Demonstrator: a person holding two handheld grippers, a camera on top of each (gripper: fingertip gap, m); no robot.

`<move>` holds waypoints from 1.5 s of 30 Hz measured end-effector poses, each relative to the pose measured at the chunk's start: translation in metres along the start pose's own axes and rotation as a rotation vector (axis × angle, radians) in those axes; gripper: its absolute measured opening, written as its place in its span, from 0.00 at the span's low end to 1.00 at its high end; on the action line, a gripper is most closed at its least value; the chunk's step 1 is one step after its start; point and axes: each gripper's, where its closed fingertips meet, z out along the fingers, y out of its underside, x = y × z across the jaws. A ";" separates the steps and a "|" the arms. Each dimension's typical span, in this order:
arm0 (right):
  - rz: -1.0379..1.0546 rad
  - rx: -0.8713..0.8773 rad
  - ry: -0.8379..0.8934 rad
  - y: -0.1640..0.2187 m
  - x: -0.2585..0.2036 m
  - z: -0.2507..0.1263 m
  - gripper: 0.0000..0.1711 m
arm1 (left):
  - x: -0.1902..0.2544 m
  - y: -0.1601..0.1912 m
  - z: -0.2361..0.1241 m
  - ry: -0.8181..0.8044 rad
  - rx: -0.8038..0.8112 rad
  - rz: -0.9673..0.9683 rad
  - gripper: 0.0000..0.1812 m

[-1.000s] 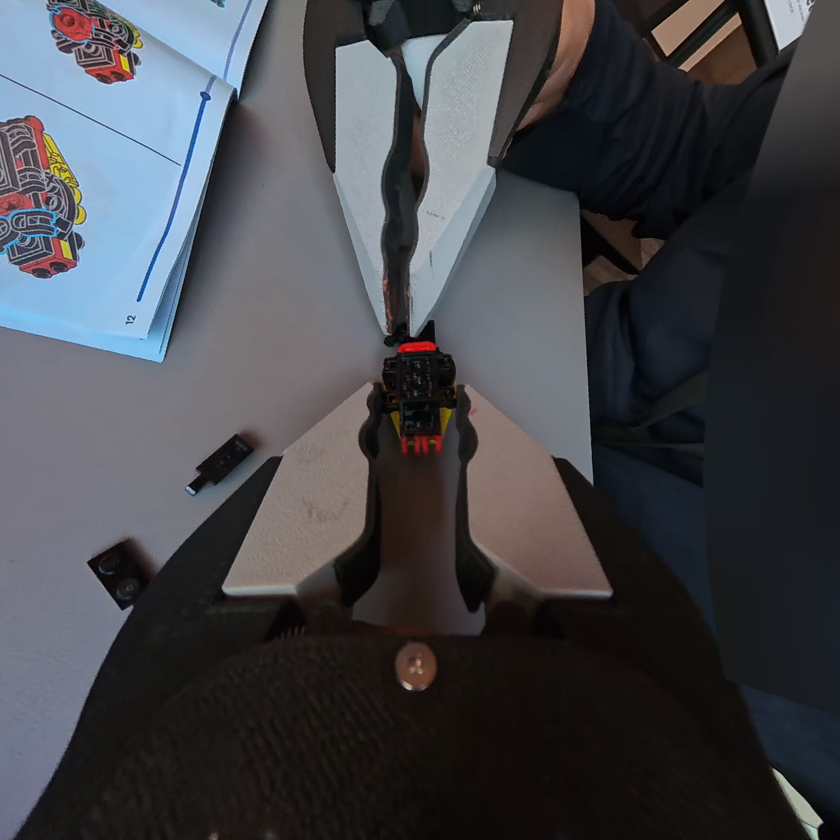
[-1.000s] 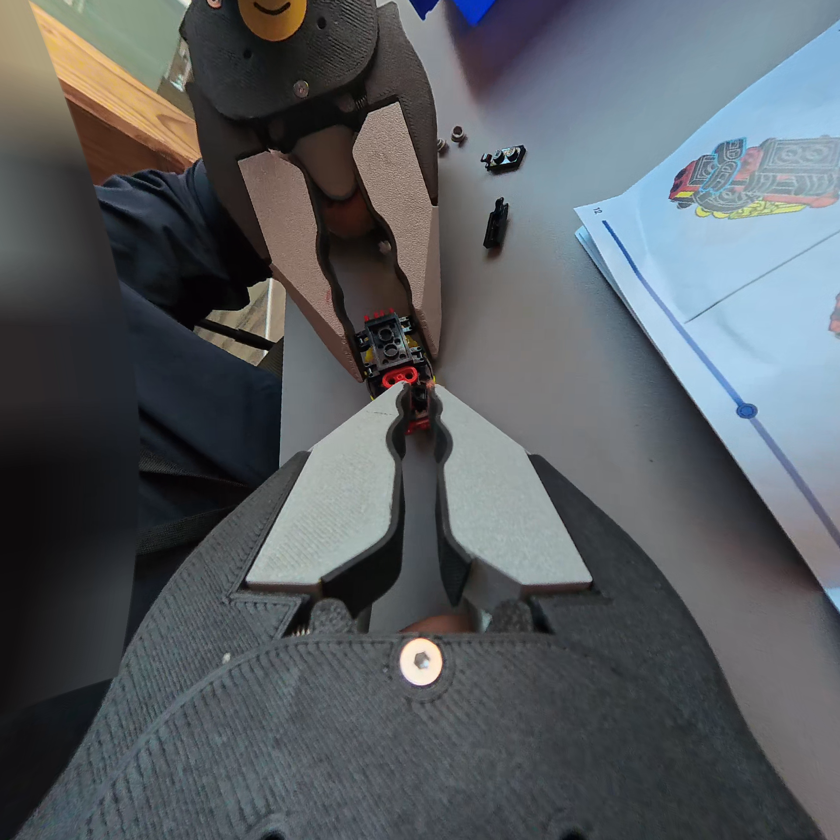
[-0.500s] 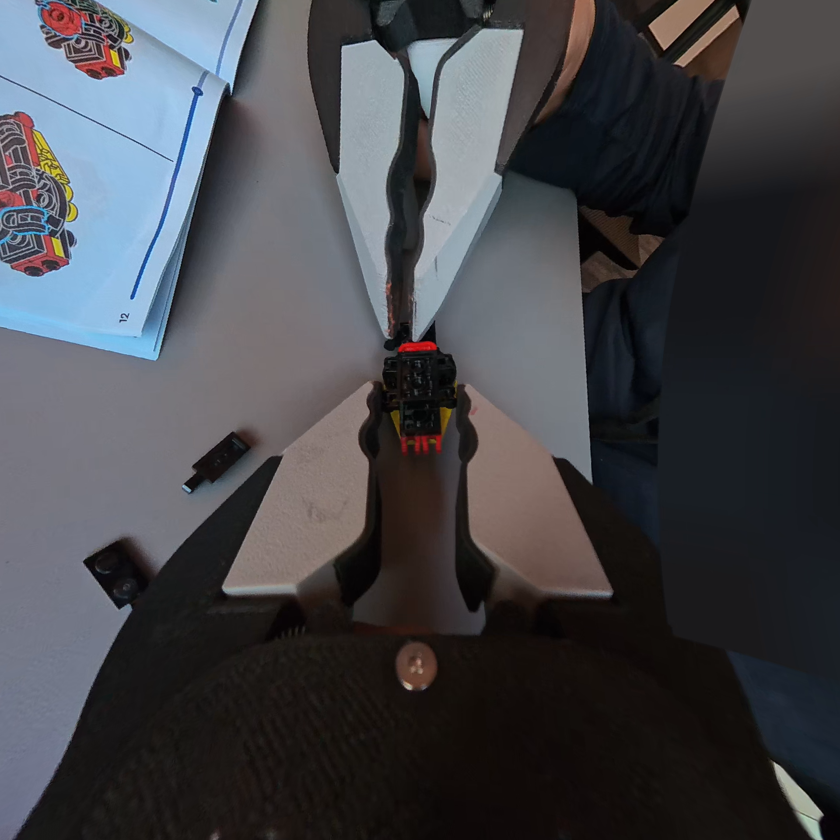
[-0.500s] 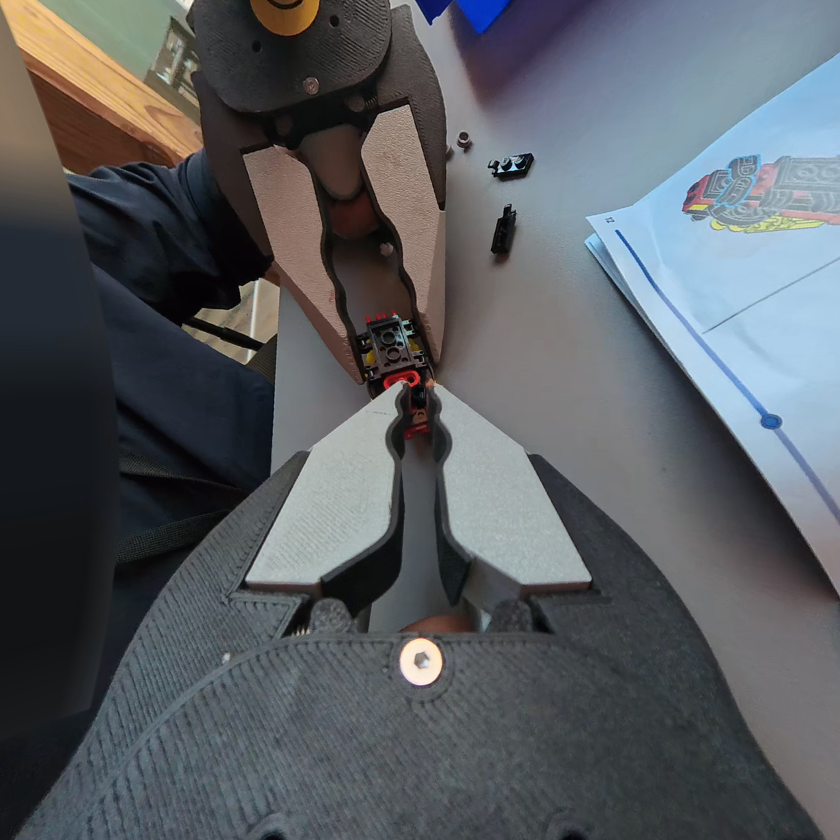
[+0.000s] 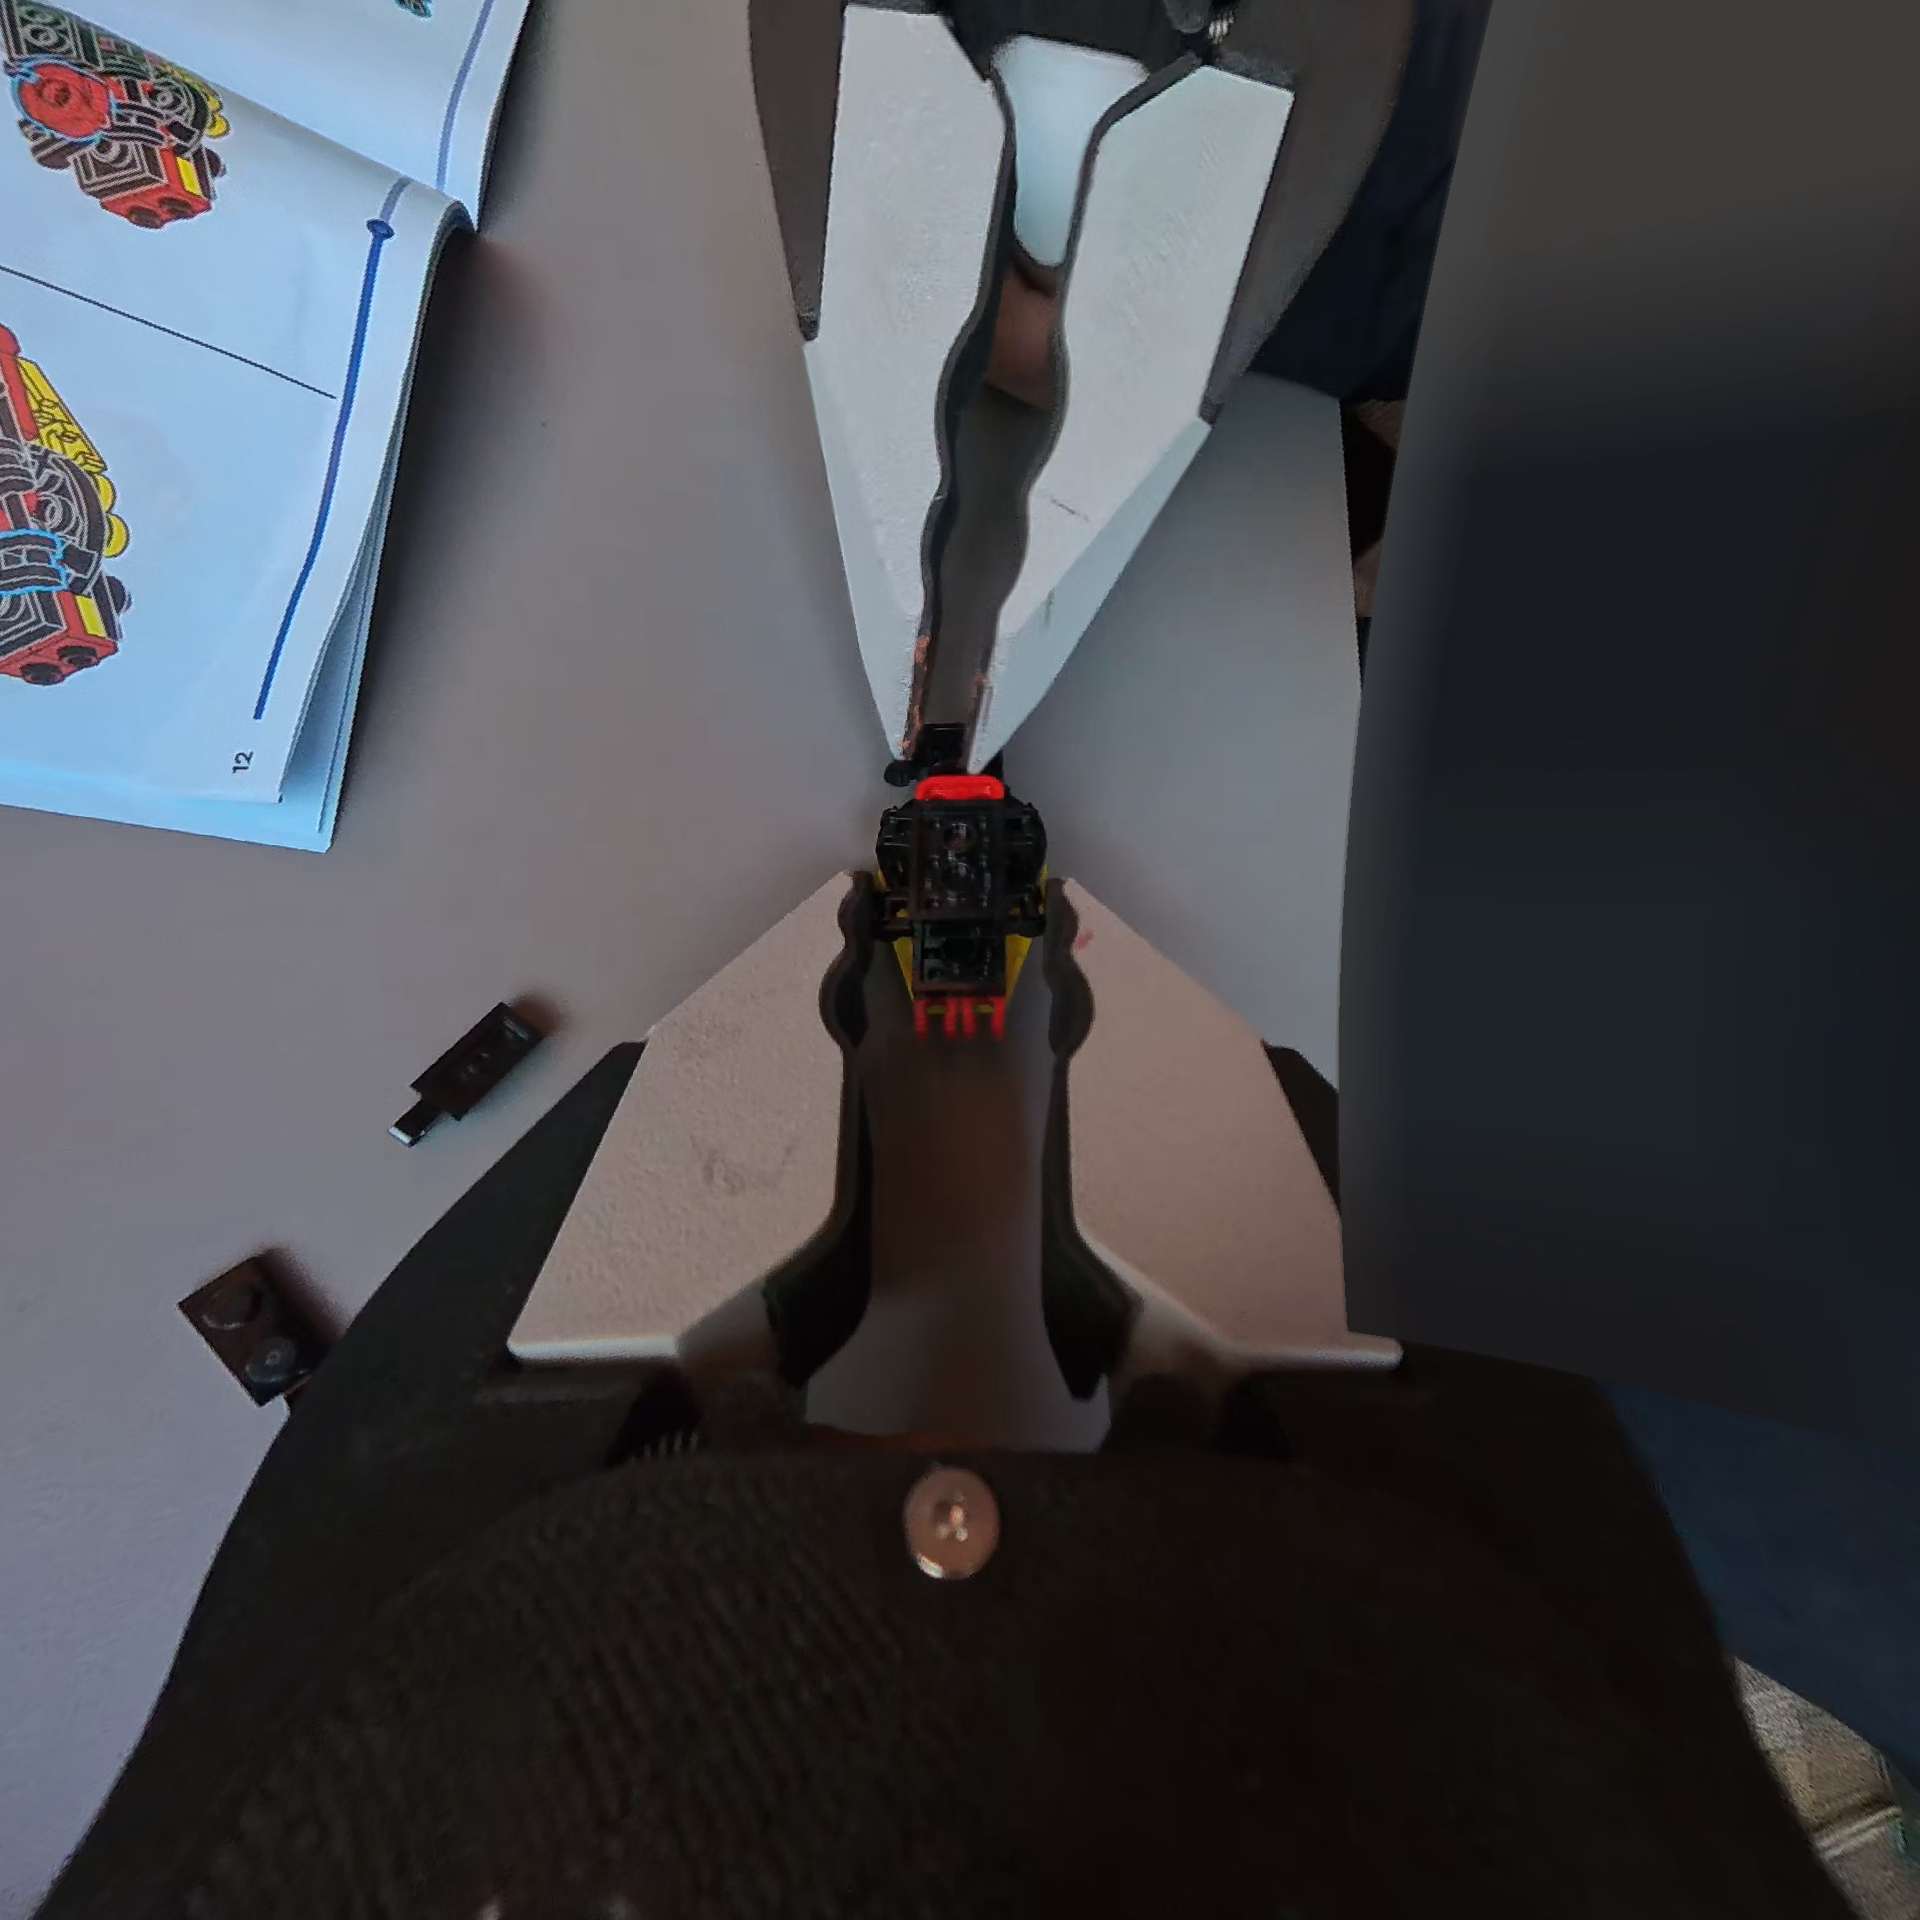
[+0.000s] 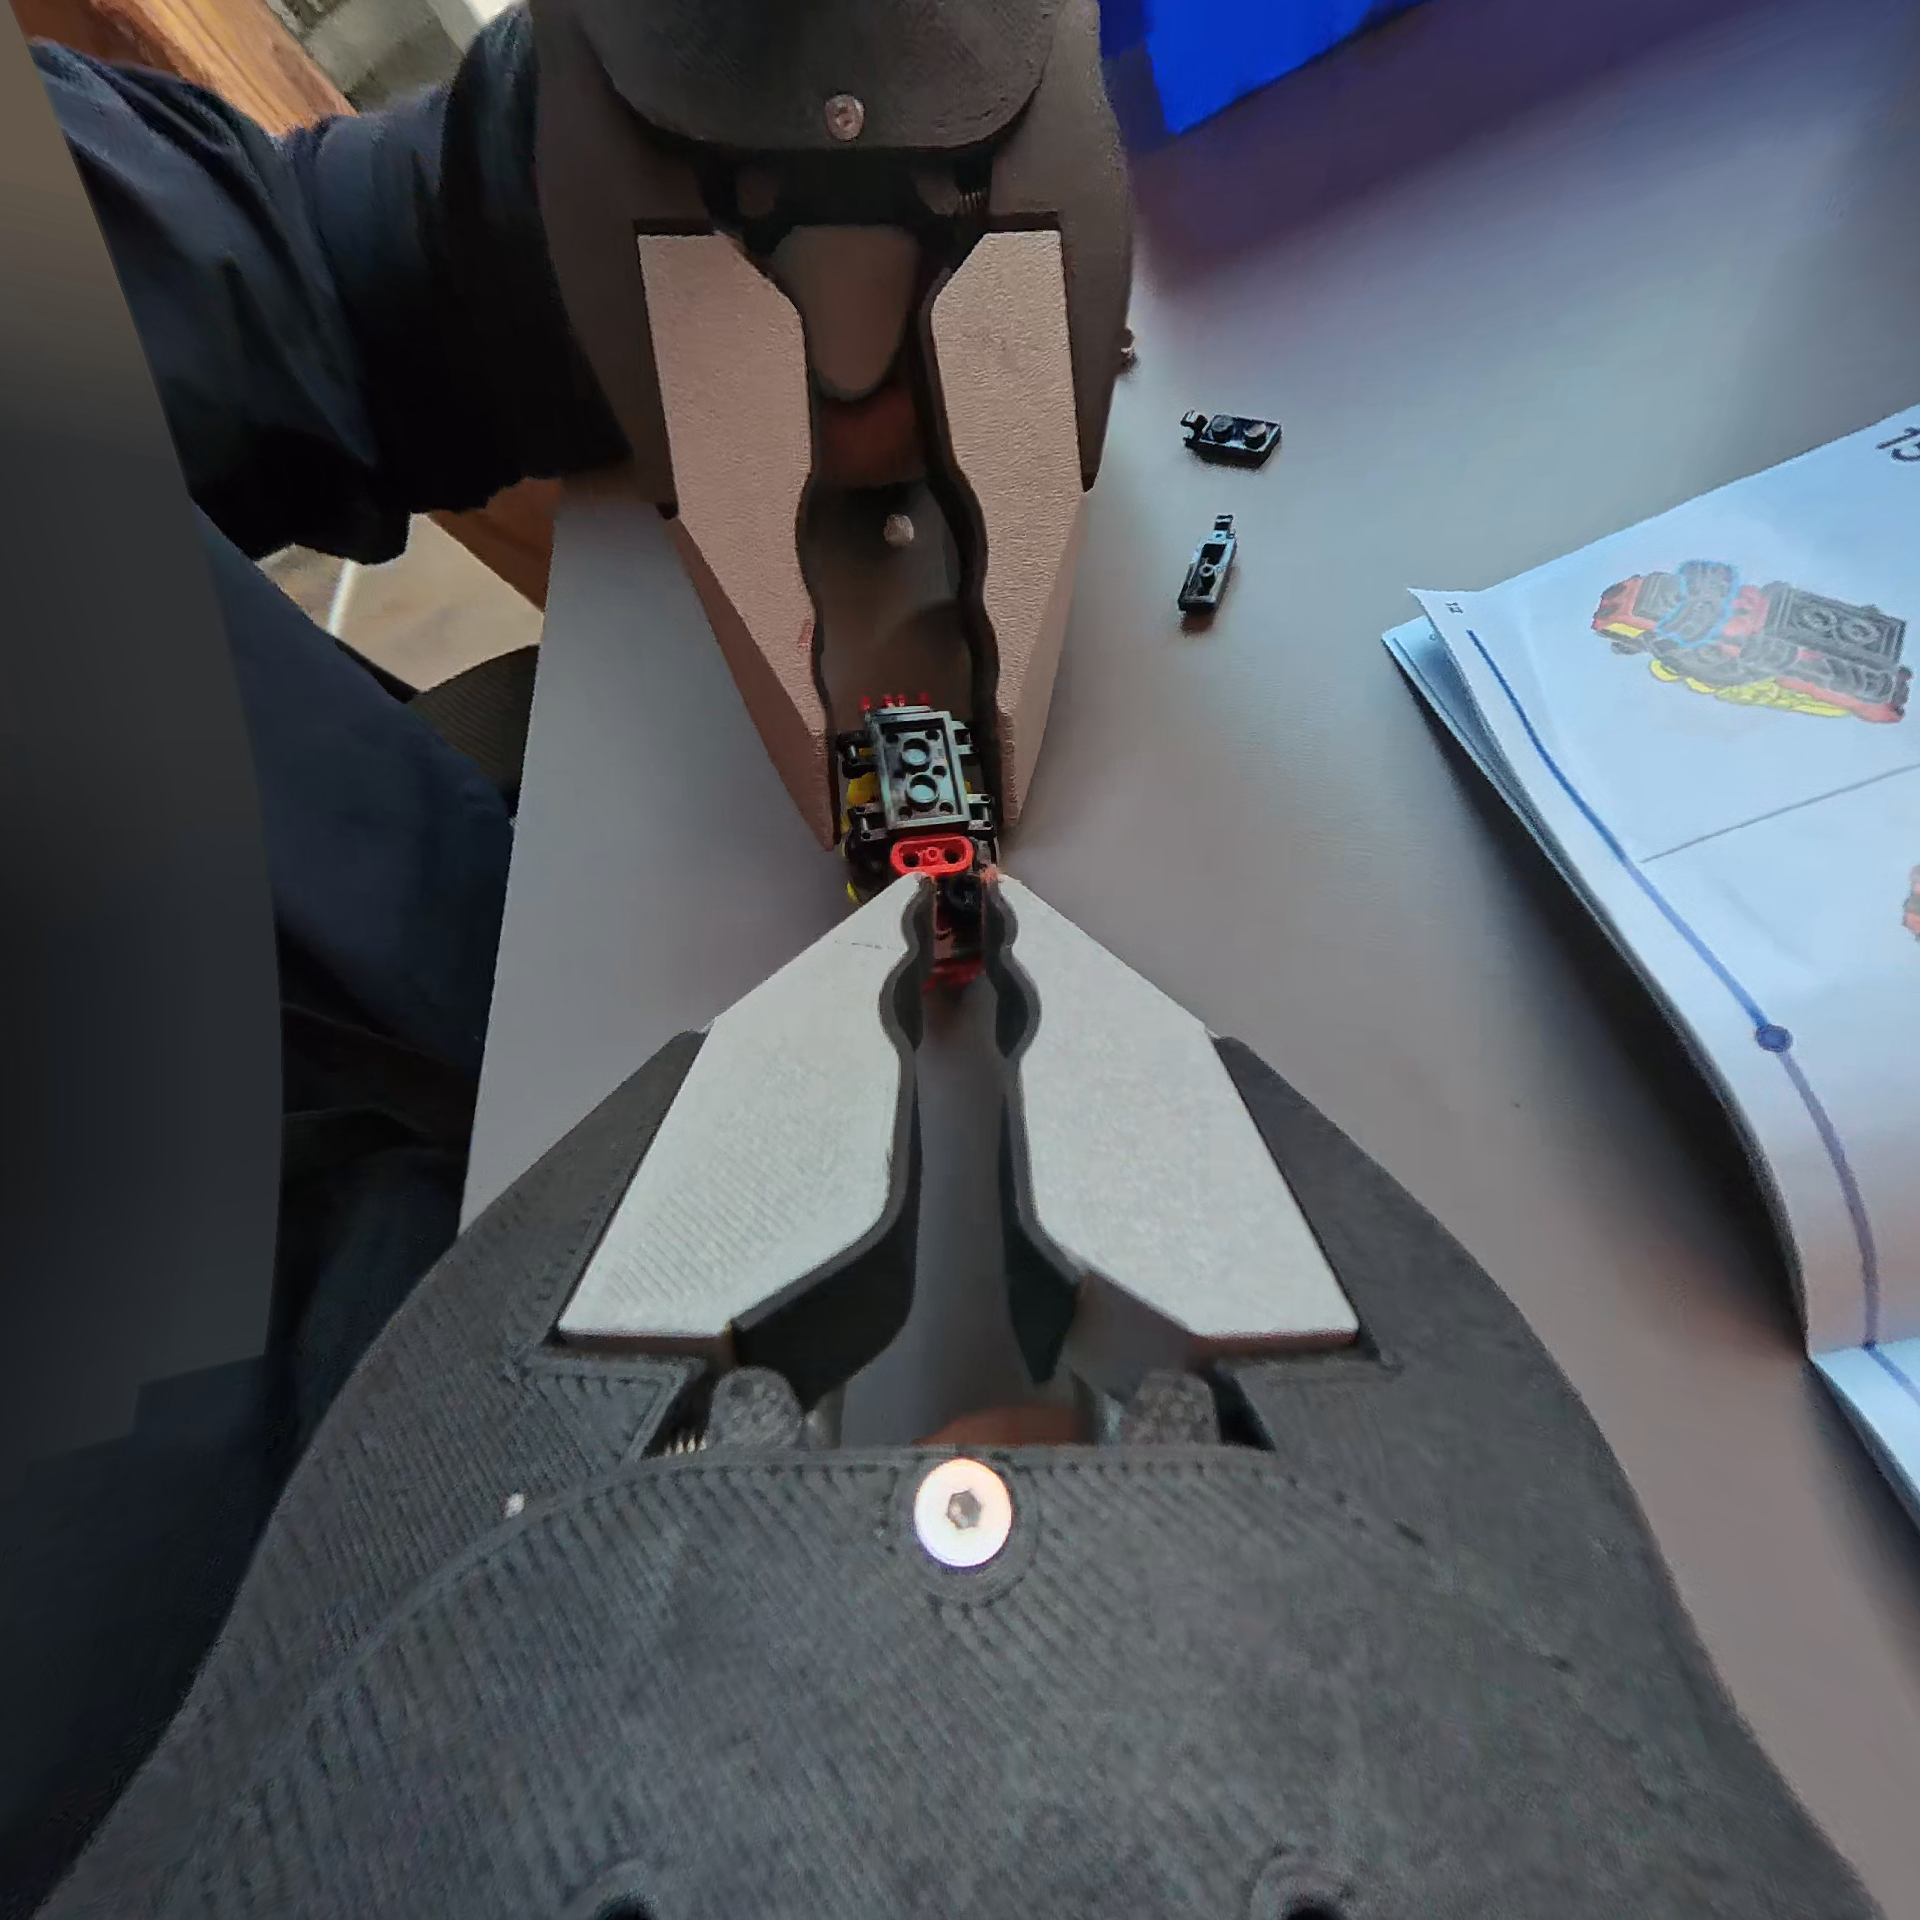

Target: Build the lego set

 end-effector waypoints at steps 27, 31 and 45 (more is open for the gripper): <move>-0.305 -0.023 0.119 0.004 -0.010 0.001 0.18 | -0.002 -0.004 -0.005 0.081 0.033 -0.155 0.16; -0.335 -0.083 0.148 0.012 -0.007 0.005 0.21 | -0.002 -0.003 -0.005 0.083 0.032 -0.154 0.16; -0.372 -0.069 0.184 0.010 -0.003 0.002 0.14 | -0.001 -0.002 -0.004 0.075 0.027 -0.139 0.17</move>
